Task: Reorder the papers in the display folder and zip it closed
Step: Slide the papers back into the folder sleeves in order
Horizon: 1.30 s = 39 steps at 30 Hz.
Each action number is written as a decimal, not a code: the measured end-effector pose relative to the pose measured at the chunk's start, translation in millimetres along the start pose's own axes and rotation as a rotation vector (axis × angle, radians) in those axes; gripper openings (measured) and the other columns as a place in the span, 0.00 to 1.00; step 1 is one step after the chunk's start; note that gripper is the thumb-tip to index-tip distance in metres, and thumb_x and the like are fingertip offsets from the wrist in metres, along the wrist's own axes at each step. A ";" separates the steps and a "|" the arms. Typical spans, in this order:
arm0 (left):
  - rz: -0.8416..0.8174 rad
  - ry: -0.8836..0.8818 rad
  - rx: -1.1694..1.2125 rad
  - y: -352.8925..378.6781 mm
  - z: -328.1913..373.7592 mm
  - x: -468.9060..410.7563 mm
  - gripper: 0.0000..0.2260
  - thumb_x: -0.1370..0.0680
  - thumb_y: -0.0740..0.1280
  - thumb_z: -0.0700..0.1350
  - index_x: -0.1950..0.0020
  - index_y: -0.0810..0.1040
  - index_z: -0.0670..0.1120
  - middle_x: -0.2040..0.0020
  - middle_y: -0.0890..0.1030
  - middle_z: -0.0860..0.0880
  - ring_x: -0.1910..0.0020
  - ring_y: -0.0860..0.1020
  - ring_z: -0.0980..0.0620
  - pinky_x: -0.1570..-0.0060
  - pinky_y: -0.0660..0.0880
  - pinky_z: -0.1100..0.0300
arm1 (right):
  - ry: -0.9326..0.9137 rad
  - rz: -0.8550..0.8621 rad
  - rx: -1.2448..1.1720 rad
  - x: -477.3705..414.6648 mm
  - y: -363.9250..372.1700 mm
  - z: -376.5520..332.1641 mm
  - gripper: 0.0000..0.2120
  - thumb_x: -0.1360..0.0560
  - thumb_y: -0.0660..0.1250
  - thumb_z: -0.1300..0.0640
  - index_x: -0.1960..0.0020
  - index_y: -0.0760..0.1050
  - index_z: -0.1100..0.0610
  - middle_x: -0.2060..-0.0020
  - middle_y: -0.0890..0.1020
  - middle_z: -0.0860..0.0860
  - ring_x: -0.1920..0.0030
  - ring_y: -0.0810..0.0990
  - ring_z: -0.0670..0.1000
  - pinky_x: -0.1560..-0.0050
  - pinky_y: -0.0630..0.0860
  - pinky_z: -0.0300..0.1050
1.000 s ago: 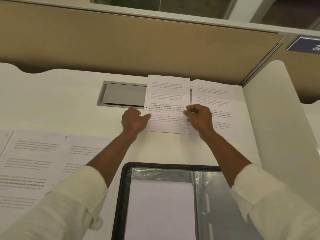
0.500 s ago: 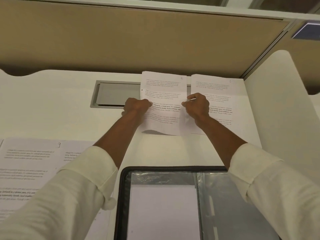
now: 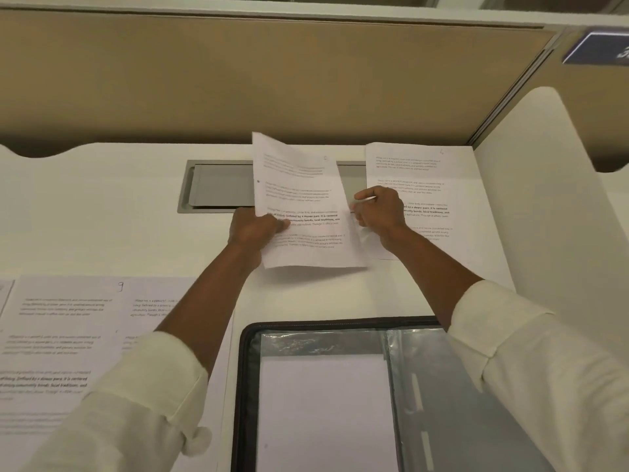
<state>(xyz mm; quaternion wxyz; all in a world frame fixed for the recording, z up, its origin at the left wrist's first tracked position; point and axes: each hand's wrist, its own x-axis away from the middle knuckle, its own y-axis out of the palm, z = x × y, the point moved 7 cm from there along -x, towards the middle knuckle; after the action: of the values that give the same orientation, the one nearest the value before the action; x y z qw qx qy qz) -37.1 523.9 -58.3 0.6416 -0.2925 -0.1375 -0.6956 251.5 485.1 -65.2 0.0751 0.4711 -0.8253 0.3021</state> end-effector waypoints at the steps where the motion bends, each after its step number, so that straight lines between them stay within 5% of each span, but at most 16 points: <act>1: -0.003 0.021 0.020 -4.1 -0.5 7.9 0.13 0.28 0.80 0.33 0.48 0.87 0.48 0.52 0.89 0.50 0.51 0.88 0.46 0.48 0.85 0.48 | -0.008 -0.016 0.002 5.9 -0.2 -0.1 0.08 0.29 0.78 0.62 0.51 0.83 0.55 0.61 0.88 0.53 0.66 0.85 0.51 0.54 0.86 0.55; 5: -0.057 0.059 0.112 -18.7 -12.5 42.0 0.19 0.26 0.80 0.35 0.36 0.85 0.45 0.44 0.89 0.51 0.47 0.88 0.48 0.45 0.84 0.49 | -0.056 -0.025 -0.013 31.4 -4.5 6.1 0.08 0.28 0.80 0.52 0.53 0.85 0.54 0.56 0.88 0.47 0.59 0.85 0.48 0.58 0.81 0.43; 9: -0.096 0.102 0.135 -26.5 -26.3 86.7 0.19 0.26 0.80 0.37 0.36 0.85 0.45 0.44 0.89 0.50 0.47 0.88 0.49 0.44 0.84 0.47 | -0.019 -0.159 -0.109 70.6 -7.6 21.8 0.19 0.33 0.83 0.43 0.51 0.85 0.54 0.53 0.88 0.51 0.51 0.88 0.53 0.50 0.84 0.51; 18: -0.274 0.082 0.111 -7.9 -80.3 178.3 0.18 0.27 0.82 0.42 0.37 0.86 0.45 0.44 0.89 0.49 0.46 0.88 0.47 0.42 0.83 0.47 | 0.033 -0.232 -0.280 198.0 -57.6 88.0 0.22 0.34 0.84 0.63 0.43 0.81 0.62 0.50 0.89 0.56 0.48 0.88 0.58 0.44 0.85 0.57; 21: -0.261 0.086 0.077 -2.8 -98.4 193.0 0.17 0.26 0.81 0.45 0.38 0.86 0.48 0.45 0.89 0.53 0.46 0.88 0.52 0.48 0.83 0.54 | 0.056 -0.235 -0.277 238.2 -77.8 113.2 0.23 0.33 0.84 0.64 0.41 0.80 0.62 0.50 0.89 0.57 0.48 0.88 0.58 0.44 0.85 0.57; 28: -0.330 0.109 -0.017 16.5 -134.3 223.8 0.13 0.23 0.79 0.41 0.39 0.85 0.49 0.48 0.89 0.52 0.51 0.88 0.50 0.53 0.86 0.52 | 0.149 -0.216 -0.237 300.8 -117.3 161.9 0.19 0.27 0.80 0.55 0.43 0.78 0.63 0.52 0.88 0.59 0.49 0.88 0.60 0.43 0.84 0.57; 32: -0.386 0.160 -0.105 30.5 -144.4 244.0 0.14 0.23 0.79 0.43 0.38 0.86 0.50 0.47 0.89 0.54 0.50 0.88 0.51 0.47 0.85 0.47 | 0.155 -0.161 -0.184 309.3 -144.9 168.4 0.20 0.26 0.79 0.52 0.41 0.79 0.61 0.51 0.89 0.58 0.50 0.89 0.59 0.42 0.84 0.60; 39: -0.480 0.335 -0.355 61.5 -140.3 281.3 0.12 0.21 0.77 0.48 0.37 0.85 0.53 0.46 0.88 0.58 0.51 0.88 0.56 0.48 0.86 0.46 | -0.077 -0.101 0.204 274.0 -200.0 122.9 0.28 0.36 0.86 0.50 0.40 0.79 0.49 0.53 0.87 0.50 0.56 0.85 0.46 0.51 0.81 0.46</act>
<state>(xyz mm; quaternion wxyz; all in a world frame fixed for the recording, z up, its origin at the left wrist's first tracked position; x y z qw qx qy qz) -11.2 207.3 -16.5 0.4121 -0.2407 0.0281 -0.8783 286.5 139.8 33.2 0.0101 0.5284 -0.7678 0.3622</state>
